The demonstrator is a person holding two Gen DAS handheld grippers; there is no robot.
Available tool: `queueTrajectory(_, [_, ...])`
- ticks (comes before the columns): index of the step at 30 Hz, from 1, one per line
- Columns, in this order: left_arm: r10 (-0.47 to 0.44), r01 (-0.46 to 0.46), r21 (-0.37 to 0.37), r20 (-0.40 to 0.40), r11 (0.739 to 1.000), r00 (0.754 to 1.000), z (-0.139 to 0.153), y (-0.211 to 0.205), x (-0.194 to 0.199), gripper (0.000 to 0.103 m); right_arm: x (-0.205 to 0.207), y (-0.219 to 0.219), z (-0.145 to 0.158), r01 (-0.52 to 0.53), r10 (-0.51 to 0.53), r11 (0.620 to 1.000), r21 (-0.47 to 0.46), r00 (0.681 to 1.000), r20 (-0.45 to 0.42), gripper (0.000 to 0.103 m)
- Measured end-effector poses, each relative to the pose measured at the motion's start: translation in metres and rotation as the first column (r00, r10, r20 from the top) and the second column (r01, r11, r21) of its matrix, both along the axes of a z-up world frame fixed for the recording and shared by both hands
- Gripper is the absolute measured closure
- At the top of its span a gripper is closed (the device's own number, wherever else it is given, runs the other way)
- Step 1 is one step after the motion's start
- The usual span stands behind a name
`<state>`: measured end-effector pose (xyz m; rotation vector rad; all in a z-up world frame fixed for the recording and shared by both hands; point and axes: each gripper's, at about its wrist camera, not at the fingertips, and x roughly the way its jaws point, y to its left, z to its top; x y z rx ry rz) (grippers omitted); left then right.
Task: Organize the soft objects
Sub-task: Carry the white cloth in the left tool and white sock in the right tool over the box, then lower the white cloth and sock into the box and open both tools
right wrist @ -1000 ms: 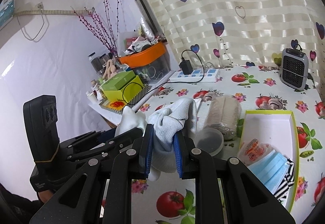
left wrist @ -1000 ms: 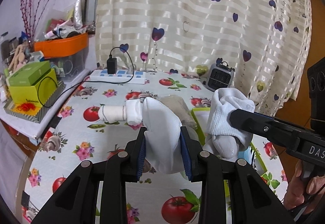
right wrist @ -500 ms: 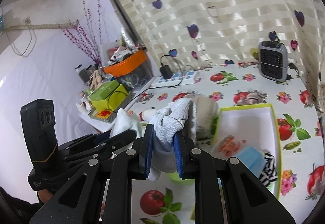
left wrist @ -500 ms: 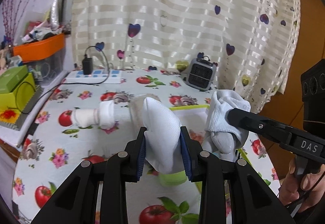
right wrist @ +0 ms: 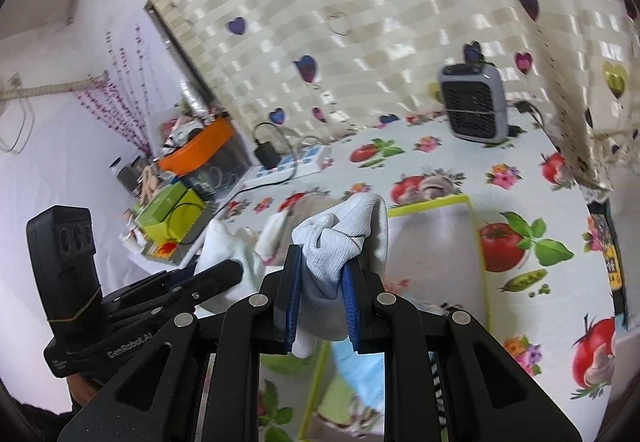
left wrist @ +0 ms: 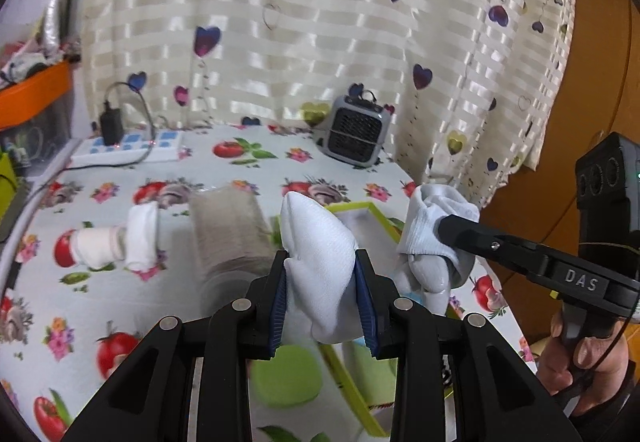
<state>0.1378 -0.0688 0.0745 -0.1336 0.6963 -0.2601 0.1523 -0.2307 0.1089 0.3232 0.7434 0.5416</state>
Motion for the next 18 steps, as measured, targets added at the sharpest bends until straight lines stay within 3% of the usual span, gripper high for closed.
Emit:
queueTrajectory(7, [-0.05,0.05,-0.007,-0.075,0.999,0.996,-0.025,-0.021,0.027,0.073,0.021,-0.018,-0.031,0.035,-0.035,0.999,-0.007,0.996,-0.077,0.083])
queueTrajectory(18, [-0.06,0.059,-0.007,-0.125,0.998,0.99,-0.044,-0.04,0.074,0.073,0.067,-0.031,-0.066,0.059,-0.061,0.998,-0.019,0.987,-0.148,0.083])
